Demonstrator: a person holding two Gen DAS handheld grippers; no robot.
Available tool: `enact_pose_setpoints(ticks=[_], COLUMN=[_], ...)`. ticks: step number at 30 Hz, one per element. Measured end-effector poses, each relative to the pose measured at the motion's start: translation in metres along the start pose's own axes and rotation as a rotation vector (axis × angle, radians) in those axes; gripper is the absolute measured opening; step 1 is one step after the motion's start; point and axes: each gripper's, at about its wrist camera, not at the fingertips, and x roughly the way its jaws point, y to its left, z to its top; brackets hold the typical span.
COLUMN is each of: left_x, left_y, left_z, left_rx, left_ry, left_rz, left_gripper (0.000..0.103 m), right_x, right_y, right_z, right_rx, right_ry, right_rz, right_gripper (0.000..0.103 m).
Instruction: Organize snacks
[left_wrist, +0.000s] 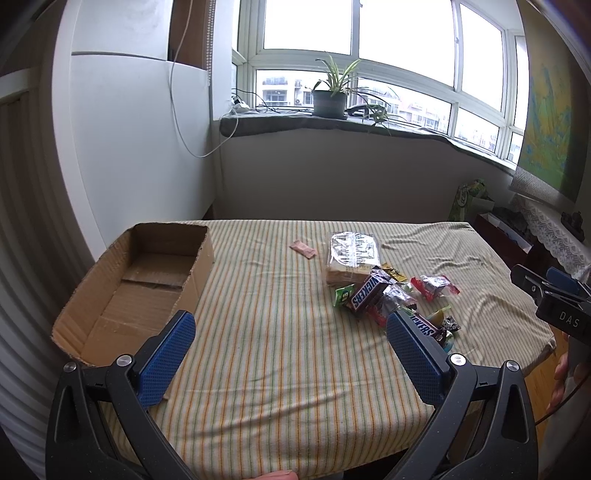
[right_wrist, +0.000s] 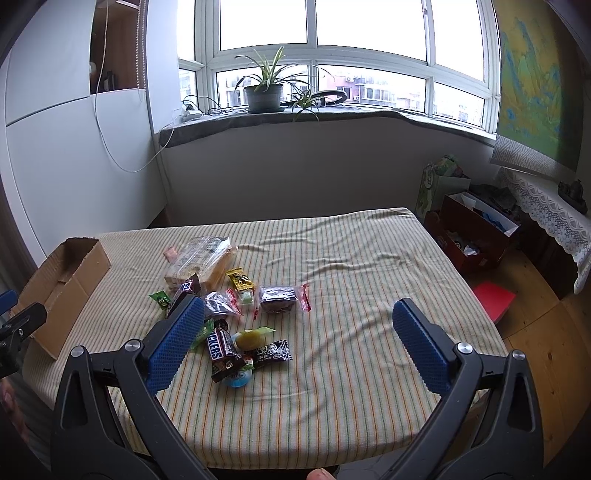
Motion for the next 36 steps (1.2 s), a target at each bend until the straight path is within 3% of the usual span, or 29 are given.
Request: enact_pose_setpoints(ticks=[13,21,26,32,36], left_x=[0.002,0.022,0.049,0.081,0.084], left_y=[0.002,0.001,-0.001,0.001,-0.002], left_z=[0.001,-0.008,-0.031,-0.078,-0.093], left_rx=[0.002,-0.002,-0.005,-0.005,0.017], left_ry=[0.0,0.052,0.113,0.244,0.257], left_rz=[-0.001,-0.005,-0.013,-0.001,0.006], left_gripper=[0.103,0.103,0.103,0.103,0.103], right_x=[0.002,0.027,0.05,0.067,0.072], right_y=[-0.003,-0.01,-0.02,-0.022,-0.02], right_z=[-0.001,-0.018,-0.049,-0.096,-0.106], right_rx=[0.003,0.007,0.006,-0.004,-0.016], right_ry=[0.009,0.073,0.153,0.257,0.278], right_rz=[-0.002,-0.009,-0.028,-0.01,0.006], right_gripper=[0.103,0.103,0.103,0.103,0.103])
